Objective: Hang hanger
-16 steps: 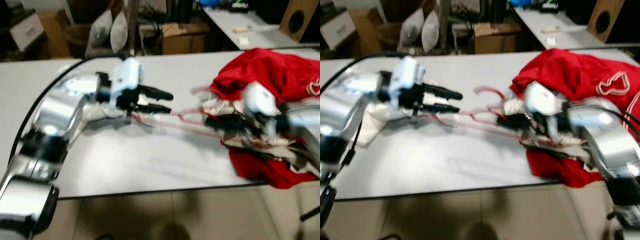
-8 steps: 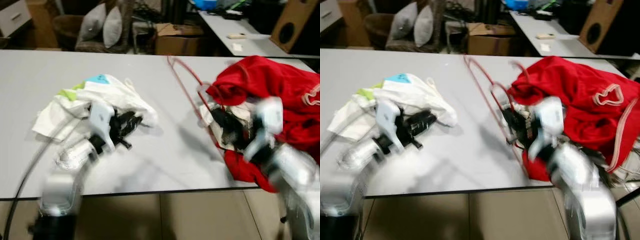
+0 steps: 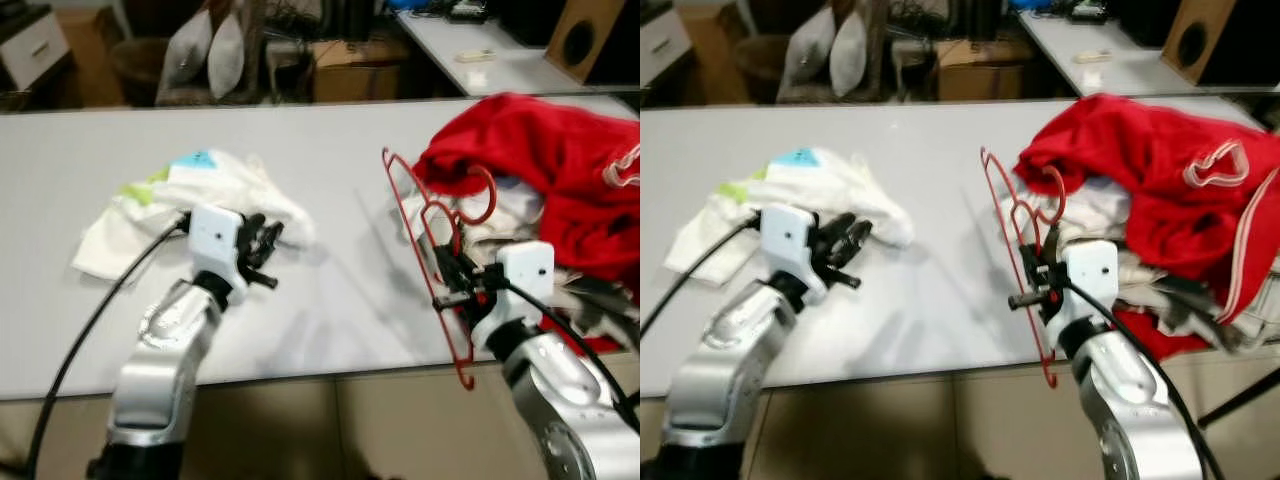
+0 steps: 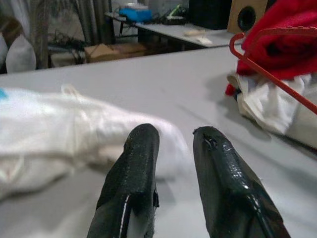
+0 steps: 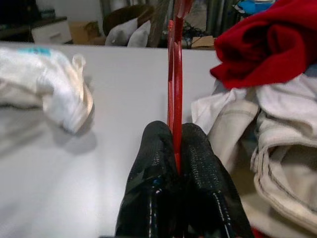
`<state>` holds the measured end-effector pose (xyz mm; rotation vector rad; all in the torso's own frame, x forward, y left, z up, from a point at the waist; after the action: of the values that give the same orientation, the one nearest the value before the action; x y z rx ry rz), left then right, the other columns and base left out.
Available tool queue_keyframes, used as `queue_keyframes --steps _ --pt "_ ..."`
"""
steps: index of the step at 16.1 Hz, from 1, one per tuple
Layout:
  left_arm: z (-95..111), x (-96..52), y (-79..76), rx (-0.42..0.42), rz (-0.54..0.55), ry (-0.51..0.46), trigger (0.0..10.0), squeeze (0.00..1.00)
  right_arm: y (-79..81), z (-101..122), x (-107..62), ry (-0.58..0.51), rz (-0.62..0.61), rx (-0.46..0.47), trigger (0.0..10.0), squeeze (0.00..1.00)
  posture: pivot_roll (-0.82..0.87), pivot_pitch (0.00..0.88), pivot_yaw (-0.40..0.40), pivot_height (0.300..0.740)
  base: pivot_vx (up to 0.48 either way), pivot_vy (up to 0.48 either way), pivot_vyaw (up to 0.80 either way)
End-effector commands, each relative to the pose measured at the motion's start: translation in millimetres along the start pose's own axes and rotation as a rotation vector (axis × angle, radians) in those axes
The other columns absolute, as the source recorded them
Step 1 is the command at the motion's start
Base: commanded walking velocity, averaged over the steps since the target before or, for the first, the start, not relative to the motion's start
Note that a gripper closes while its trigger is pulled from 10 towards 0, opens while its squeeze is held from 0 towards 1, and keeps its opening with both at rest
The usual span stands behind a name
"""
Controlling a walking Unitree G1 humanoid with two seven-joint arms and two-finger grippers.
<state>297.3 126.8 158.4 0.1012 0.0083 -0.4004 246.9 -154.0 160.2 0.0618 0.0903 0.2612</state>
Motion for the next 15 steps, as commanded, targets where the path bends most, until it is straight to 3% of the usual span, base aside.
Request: queue_keyframes --steps 1,3,4,7,8,12,15 --pt "-2 -0.7 -1.2 -0.004 0.008 0.017 10.0 0.0 1.9 7 -2.3 -0.035 0.015 -0.015 10.0 0.0 0.01 0.0 0.011 0.74 0.0 0.0 0.0" --pt "-7 -6.4 -1.2 -0.028 0.039 0.059 10.0 0.0 -0.1 7 -3.4 -0.06 -0.002 0.042 10.0 0.0 0.03 0.0 0.0 0.74 0.0 0.0 0.0" --pt "-9 -8.1 -1.0 -0.051 0.046 0.07 10.0 0.0 -2.7 0 -5.1 -0.006 -0.036 0.053 10.0 0.0 0.03 0.0 0.0 0.74 0.0 0.0 0.0" --pt "-12 -9.4 -3.2 -0.039 0.052 0.096 10.0 0.0 -19.6 -17 -12.2 0.069 -0.152 0.044 10.0 0.0 0.04 0.0 -0.014 0.74 0.0 -0.134 0.0" --pt "-14 -9.8 -2.1 -0.042 0.073 0.112 10.0 0.0 -21.4 -18 -12.8 0.076 -0.138 0.012 10.0 0.0 0.04 0.0 -0.014 0.74 0.0 -0.48 0.0" --pt "-19 -10.2 -11.8 -0.033 0.042 0.131 10.0 0.0 -16.8 4 -9.9 -0.03 -0.095 -0.091 10.0 0.0 0.03 0.0 -0.025 0.74 0.0 -0.48 0.0" --pt "-16 -8.3 -13.1 -0.038 0.04 0.117 10.0 0.11 -17.5 16 -13.7 -0.12 -0.117 -0.007 10.0 0.0 0.02 0.0 -0.026 0.74 0.0 -0.48 0.0"
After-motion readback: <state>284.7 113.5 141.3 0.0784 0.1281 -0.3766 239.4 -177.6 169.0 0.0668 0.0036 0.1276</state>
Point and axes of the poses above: a point about 5 cm out from each wrist's last joint towards the gripper, its own x axis pointing out of the wrist towards the gripper, its own z axis along the axis of the wrist's last joint, y = z × x, the point moved 2 cm from there along x, pointing out of the wrist towards the gripper, and after that the axes turned 5 degrees about x, right-handed, at the moved point
